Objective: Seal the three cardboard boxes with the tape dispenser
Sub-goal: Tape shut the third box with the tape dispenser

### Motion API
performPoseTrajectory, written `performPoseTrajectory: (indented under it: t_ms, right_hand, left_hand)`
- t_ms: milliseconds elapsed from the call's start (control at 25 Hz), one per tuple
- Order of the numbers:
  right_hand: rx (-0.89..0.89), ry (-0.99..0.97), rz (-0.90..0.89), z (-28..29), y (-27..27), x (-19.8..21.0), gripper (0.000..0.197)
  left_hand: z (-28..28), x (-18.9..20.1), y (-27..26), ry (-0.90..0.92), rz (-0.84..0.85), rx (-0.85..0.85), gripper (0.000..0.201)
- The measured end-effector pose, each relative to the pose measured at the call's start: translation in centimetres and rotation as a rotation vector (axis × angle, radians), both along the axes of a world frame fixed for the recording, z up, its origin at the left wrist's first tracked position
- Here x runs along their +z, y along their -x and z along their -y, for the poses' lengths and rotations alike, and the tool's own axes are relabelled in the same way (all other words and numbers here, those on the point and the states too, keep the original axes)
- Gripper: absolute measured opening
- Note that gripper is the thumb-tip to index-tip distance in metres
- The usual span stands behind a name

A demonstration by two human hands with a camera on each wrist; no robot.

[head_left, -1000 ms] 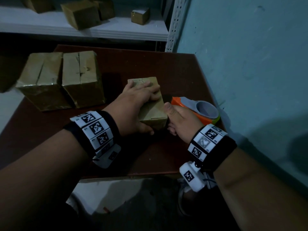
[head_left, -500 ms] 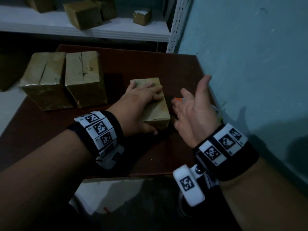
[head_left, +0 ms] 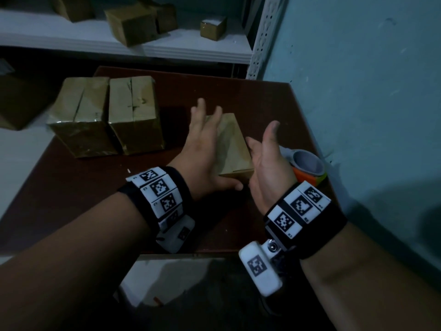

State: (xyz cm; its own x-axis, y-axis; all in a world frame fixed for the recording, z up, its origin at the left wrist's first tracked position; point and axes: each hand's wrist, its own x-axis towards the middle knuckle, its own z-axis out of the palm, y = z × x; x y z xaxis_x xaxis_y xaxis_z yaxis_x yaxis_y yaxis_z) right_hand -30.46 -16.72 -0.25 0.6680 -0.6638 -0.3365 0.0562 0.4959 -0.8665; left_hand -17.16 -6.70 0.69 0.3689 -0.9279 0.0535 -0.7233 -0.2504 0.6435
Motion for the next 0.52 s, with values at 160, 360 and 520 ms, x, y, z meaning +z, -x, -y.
performPoseTrajectory:
  t_ms: [160,360,520]
  right_hand:
    - [0.052,0.131,-0.076,0.1,0.1,-0.6,0.117]
    - [0.056,0.204,-0.146,0.2,-0.1,-0.8,0.066]
    - [0.205,0.384,-0.118,0.7,0.5,-2.3,0.056]
  left_hand:
    - [-0.1,-0.4,0.5,0.002,-0.464,0.156,0.177]
    - [-0.5,-1.4,0.5,-0.022,-0.591,0.149,0.164]
    - [-0.5,-1.7,0.4,-0.003,-0.597,0.11,0.159]
